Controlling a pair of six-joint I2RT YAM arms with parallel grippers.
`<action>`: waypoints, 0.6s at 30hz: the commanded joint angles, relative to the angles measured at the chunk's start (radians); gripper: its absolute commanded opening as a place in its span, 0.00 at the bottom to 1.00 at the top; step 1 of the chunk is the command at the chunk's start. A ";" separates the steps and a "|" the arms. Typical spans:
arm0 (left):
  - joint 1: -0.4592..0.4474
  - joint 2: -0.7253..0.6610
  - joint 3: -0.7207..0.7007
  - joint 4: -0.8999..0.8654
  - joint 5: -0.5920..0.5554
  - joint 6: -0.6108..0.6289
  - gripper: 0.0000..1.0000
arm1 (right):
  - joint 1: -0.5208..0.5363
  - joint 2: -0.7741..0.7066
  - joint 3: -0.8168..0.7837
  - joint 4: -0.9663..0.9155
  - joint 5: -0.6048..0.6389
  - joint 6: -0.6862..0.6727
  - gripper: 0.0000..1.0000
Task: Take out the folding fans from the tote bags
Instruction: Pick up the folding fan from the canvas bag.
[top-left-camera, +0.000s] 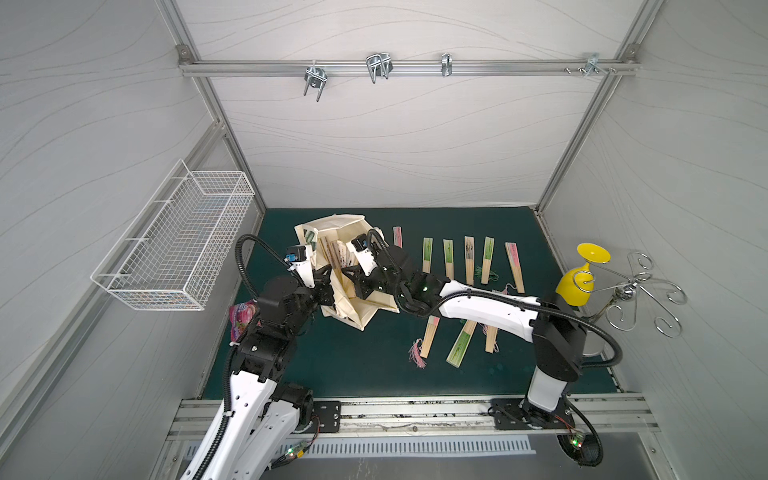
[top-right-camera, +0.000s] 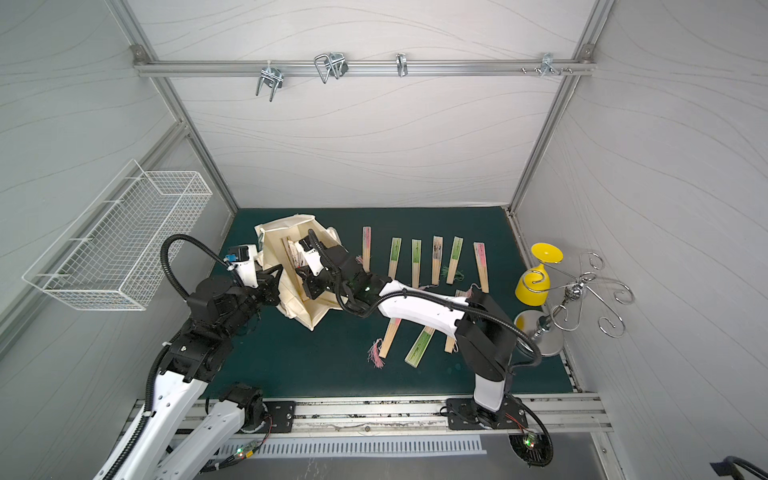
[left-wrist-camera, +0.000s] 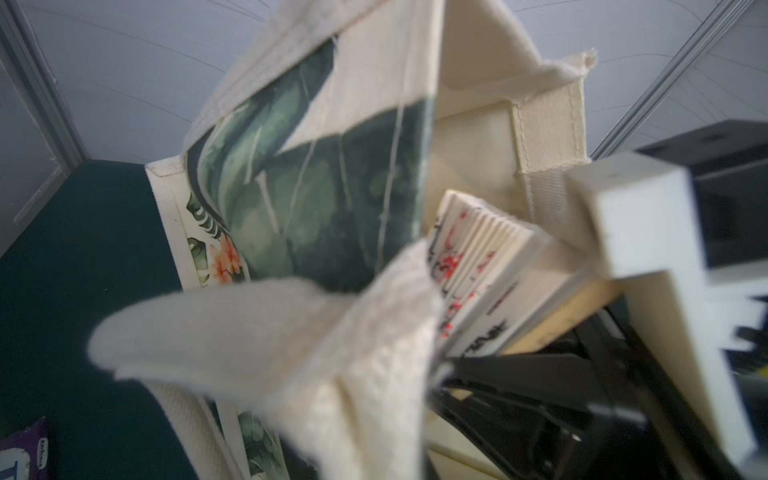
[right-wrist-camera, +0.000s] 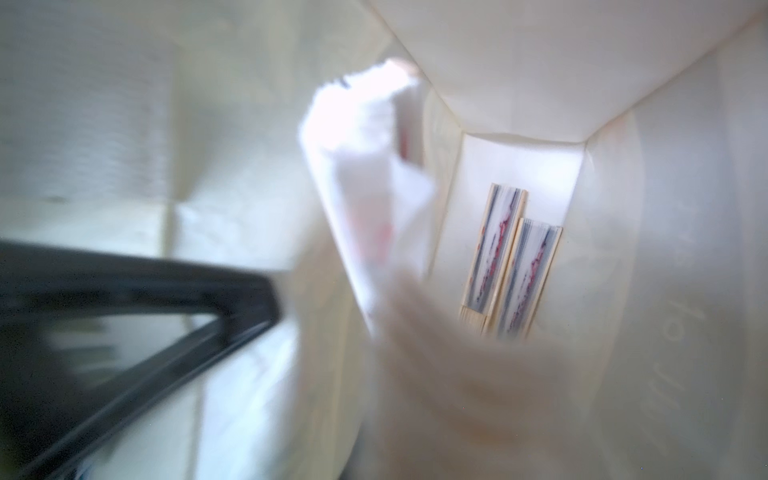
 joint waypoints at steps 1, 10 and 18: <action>0.001 -0.013 0.051 0.068 -0.016 0.001 0.00 | 0.006 -0.093 -0.036 0.027 0.013 -0.049 0.08; 0.001 -0.018 0.039 0.068 -0.022 0.014 0.00 | 0.000 -0.351 -0.139 -0.022 0.028 -0.061 0.08; 0.001 -0.019 0.034 0.065 -0.022 0.019 0.00 | -0.082 -0.574 -0.186 -0.108 0.021 -0.003 0.10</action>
